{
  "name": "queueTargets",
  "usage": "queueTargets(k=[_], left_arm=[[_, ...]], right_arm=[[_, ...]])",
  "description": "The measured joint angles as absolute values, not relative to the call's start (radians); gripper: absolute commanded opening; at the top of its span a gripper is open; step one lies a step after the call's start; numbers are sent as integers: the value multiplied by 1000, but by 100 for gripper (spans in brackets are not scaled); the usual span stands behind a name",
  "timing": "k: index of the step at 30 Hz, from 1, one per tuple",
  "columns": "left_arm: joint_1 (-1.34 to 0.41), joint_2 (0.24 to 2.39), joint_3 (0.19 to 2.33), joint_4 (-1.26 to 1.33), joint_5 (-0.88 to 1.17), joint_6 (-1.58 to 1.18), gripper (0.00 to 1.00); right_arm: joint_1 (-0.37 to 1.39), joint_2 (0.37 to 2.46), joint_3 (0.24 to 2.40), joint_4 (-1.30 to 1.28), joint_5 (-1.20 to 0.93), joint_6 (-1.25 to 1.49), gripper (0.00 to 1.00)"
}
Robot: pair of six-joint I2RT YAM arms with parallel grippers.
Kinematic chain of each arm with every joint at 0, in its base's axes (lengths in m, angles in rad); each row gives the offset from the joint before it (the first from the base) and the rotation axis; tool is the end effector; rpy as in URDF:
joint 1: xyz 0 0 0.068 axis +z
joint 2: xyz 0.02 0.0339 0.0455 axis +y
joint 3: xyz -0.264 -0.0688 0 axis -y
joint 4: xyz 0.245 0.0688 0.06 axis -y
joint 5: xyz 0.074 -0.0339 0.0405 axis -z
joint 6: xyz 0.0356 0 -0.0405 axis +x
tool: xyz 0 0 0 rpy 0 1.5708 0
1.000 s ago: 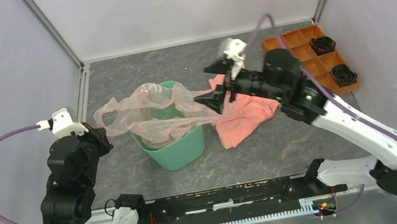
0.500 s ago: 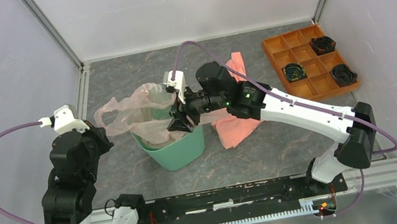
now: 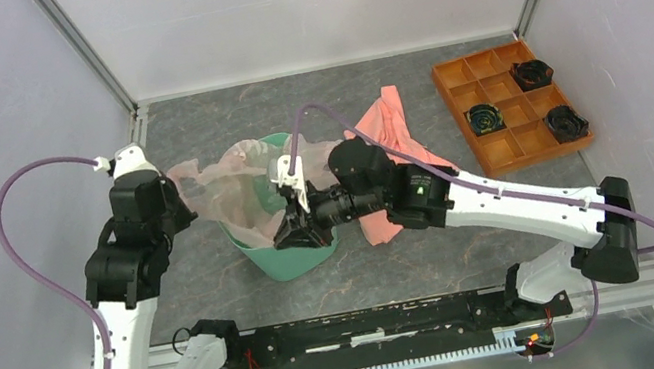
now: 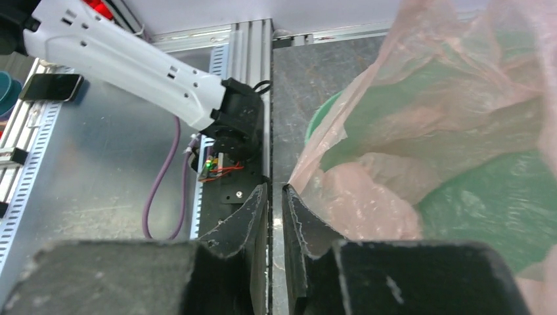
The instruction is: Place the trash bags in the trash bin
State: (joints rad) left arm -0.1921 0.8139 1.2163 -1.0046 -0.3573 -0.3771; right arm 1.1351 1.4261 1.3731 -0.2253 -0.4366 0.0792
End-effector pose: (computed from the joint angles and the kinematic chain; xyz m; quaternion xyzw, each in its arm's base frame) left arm 0.1291 -0.0124 0.3958 -0.1628 0.8596 0.0223 0.4839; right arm 0.1264 0.3073 0.3925 -0.5053 0.6076 0.4774 0.3842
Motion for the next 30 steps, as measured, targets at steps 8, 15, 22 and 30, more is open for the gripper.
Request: queueTargets(k=[8,15,22,30], left_arm=[[-192,767,1235,-1007,-387,-376,2],[-192,697,1215,-1001,-389,-363,2],[-192,623,1203,-985,-329,-358,2],[-192,615,1234,-990,-334,-350,2]], right_arm=[[1212,1419,1272,-154,-429,111,19],[1229,1419,1243,-174,-355,105,45],[1229,1346,1286,-214,-194,15,72],[1228,1425,1443,-226,-147,-35,84]])
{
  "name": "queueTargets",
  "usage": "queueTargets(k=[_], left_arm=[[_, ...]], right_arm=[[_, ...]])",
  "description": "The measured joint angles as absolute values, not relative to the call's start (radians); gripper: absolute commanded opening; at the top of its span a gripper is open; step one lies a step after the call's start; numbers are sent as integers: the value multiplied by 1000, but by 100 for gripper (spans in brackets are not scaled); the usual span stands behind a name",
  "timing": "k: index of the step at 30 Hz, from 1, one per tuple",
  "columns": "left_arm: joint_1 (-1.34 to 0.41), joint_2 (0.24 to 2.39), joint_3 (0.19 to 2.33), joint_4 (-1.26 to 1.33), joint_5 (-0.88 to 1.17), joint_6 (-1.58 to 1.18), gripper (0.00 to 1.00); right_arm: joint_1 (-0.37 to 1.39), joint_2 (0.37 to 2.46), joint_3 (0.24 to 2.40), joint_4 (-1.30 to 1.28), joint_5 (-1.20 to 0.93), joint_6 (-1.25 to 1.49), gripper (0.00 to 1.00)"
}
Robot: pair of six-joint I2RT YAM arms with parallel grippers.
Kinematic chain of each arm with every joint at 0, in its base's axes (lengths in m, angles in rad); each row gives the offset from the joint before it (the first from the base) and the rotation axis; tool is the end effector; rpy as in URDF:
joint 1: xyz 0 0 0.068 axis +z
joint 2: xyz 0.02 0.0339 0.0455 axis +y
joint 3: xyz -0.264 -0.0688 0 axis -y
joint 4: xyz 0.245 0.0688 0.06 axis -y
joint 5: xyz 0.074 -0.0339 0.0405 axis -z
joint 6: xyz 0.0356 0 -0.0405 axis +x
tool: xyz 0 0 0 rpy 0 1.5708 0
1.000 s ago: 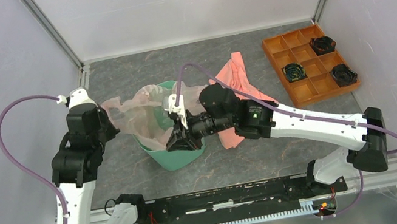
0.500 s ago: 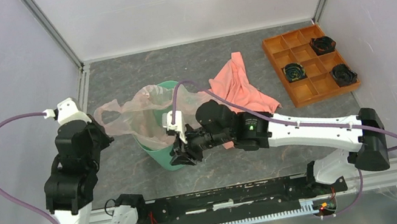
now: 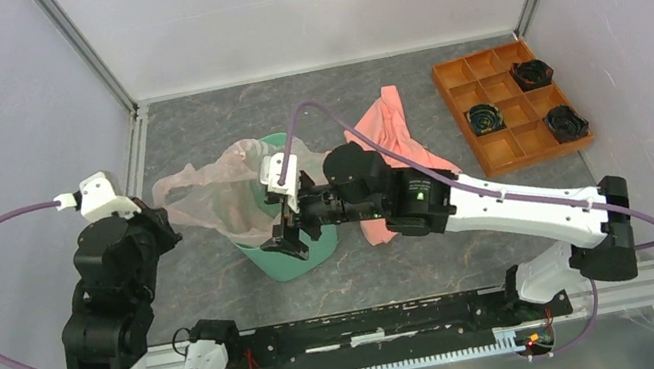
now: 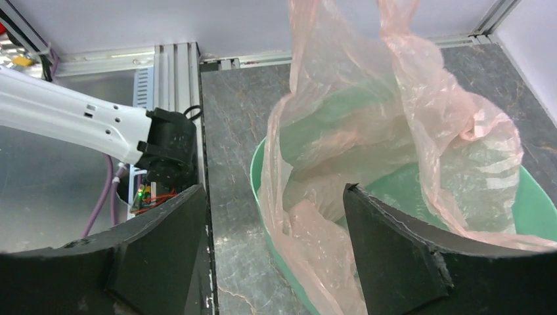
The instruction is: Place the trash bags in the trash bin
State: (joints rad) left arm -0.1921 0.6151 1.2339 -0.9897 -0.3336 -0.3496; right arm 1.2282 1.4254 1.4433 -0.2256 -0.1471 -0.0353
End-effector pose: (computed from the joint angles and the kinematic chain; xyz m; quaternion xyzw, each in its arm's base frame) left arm 0.0704 -0.0018 0.4178 -0.1575 0.8040 -0.0169 0.5731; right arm 0.1068 0.3149 0.4166 -0.4947 0.5977 0.4001 0.4878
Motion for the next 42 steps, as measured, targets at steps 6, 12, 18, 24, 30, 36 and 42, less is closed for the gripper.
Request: queueTargets(k=[6,12,18,24,30,36,42], left_arm=[[-192,617,1289,-987,-339,-345,2],[-192,619,1295,-988,-358,-345,2],[-192,638,1295,-1002,-411,-345,2],[-192,680,1273,-1002,-445,-347,2],[-192,725,1201,-1000,-440,-348,2],[-192,729,1139,-952,-423,-347,2],[-192,685,1061,-894,-388,-348,2]], right_arm=[[1229,1487,1443,-226,-147,-51,67],[1228,1528,1443,-220,-154,-51,21],[1228,1529,1443,-179,-192,5,5],[1251,1521,1366,-67,-273,106,19],[1277,1520,1246,12,-291,164,44],[1276,1515,1243,-41,-268,149,81],[1281,1317,1217,-155,-178,103,98]])
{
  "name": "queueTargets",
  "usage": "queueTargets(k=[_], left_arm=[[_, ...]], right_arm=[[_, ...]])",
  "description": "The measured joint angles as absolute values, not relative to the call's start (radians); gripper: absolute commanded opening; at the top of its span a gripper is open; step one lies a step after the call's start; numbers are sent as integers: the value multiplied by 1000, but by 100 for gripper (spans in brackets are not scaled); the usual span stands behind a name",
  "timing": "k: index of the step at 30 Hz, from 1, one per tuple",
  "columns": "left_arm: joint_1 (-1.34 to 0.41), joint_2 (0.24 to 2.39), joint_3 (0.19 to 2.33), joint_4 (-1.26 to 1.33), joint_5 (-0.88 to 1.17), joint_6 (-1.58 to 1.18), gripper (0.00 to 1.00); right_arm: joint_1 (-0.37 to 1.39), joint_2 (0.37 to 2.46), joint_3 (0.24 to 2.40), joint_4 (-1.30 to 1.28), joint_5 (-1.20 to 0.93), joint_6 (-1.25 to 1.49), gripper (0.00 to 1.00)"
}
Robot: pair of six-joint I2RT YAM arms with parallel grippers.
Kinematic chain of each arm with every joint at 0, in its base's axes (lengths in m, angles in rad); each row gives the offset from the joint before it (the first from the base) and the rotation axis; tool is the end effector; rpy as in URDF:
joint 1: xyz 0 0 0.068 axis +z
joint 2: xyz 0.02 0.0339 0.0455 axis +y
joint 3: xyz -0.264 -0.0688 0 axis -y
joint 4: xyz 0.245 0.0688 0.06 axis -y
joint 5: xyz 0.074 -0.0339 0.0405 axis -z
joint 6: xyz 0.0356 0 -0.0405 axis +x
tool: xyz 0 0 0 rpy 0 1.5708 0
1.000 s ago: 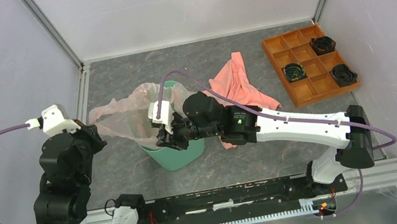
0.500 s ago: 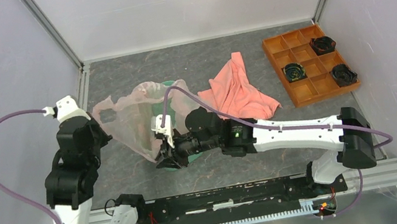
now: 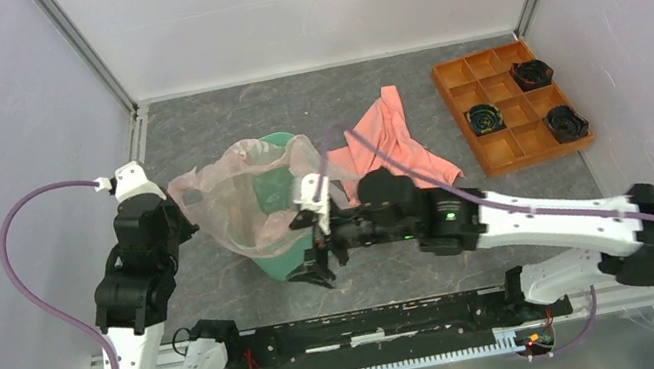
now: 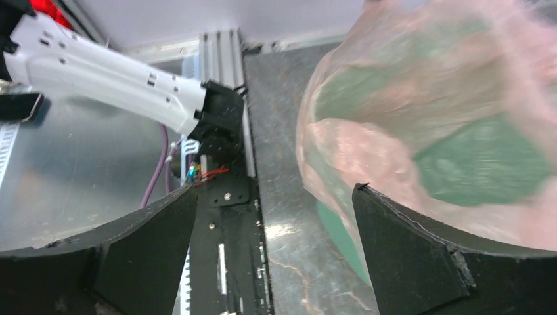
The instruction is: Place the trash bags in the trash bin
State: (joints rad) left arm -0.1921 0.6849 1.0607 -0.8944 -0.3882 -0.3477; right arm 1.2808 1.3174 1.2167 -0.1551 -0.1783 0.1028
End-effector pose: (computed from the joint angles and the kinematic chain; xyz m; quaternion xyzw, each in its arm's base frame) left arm 0.1148 -0.0086 0.3732 -0.1625 0.8384 0.0294 0.5194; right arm 0.0823 0.2980 0.3765 -0.4832 0.6253 0.4426 0.4238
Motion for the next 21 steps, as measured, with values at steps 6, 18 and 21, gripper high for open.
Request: queueTargets(k=[6,18,21], left_arm=[[-192,654,1023,-865,-387,-356,2],[-192,587,984,-857,-393,-389,2],[-192,582,976,-856,-392,-397,2]], right_arm=[[1280,1098,1196,-213,43,70,98],[897,1039,952,-271,76,211,98],[847,1040,894,-252,-29,250,84]])
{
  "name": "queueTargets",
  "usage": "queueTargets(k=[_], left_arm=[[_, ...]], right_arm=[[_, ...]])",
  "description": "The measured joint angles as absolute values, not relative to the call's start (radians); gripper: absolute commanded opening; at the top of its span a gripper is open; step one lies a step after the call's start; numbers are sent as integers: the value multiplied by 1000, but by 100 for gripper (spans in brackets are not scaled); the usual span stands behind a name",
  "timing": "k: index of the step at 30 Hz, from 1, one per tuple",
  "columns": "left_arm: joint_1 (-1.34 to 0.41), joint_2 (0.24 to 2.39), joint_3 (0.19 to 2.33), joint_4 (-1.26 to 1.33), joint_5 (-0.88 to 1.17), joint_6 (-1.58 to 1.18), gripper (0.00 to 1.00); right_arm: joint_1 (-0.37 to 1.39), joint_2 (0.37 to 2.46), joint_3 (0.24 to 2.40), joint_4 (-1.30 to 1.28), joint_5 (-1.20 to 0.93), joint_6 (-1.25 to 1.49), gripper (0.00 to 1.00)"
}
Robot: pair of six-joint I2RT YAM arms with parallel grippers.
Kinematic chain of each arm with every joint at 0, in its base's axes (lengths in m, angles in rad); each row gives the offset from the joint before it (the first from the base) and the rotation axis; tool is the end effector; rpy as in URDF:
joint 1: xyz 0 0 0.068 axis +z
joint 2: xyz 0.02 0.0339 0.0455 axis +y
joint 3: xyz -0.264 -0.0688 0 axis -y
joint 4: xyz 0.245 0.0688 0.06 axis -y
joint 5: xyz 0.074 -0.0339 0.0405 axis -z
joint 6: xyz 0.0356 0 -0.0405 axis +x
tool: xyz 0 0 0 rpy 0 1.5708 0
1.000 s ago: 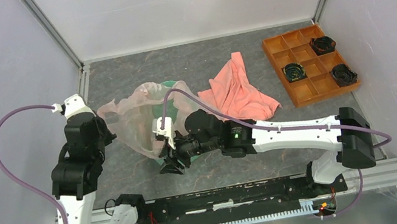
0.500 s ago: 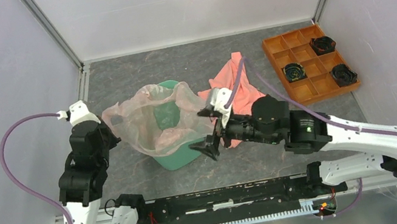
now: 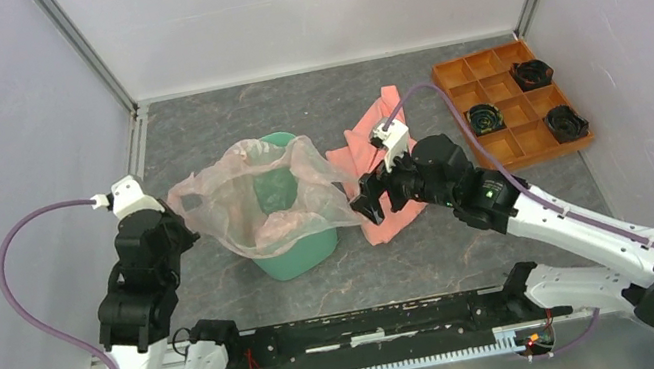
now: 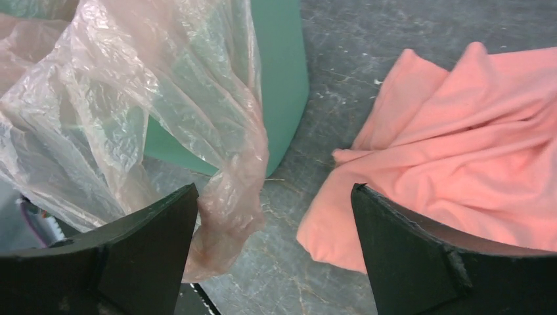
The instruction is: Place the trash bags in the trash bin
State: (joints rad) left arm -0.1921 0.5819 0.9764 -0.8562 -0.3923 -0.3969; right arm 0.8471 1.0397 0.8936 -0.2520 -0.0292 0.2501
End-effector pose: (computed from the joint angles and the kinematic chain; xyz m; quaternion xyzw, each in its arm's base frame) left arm 0.0991 -0.0054 0.3605 -0.1873 0.8190 0.0086 0.5423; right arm 0.1571 0.1794 0.3223 -0.2527 0.7937 0.2989 0.4657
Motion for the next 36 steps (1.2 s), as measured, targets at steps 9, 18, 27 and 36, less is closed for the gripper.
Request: queueTargets(k=[9,18,27,36], left_arm=[[-192,592,952,-854,-396,-442,2],[-192,702,924,-851,-416,-485,3],[-192,698,1018,-933,-471,-496,55],[-192,531,1218,-1006,-467,-467,88]], right_arm=[[822,1050,767,-101,-161,268,15],[823,1176,715,-61,-85,224,26],[822,1086,792,-187,-32,155,53],[822,973,941,-319,43,87,89]])
